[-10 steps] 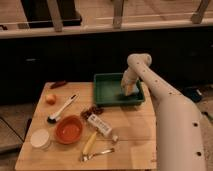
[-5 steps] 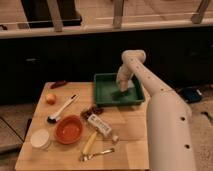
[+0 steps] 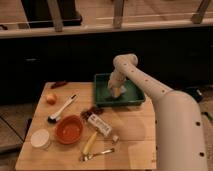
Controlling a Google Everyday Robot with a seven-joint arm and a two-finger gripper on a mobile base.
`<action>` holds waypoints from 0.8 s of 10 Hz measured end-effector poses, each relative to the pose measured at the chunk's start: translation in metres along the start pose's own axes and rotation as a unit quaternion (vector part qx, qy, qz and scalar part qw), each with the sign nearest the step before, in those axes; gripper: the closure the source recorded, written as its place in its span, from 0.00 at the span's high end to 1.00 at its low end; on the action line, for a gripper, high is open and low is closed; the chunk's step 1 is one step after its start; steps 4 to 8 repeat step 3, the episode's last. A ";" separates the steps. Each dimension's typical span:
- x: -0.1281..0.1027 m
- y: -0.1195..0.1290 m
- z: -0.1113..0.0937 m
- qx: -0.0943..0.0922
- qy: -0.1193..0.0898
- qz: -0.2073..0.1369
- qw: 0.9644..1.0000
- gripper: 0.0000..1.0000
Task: Wipe tray with sponge
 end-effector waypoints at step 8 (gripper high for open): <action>0.040 0.017 -0.009 0.000 0.024 0.022 0.999 0.04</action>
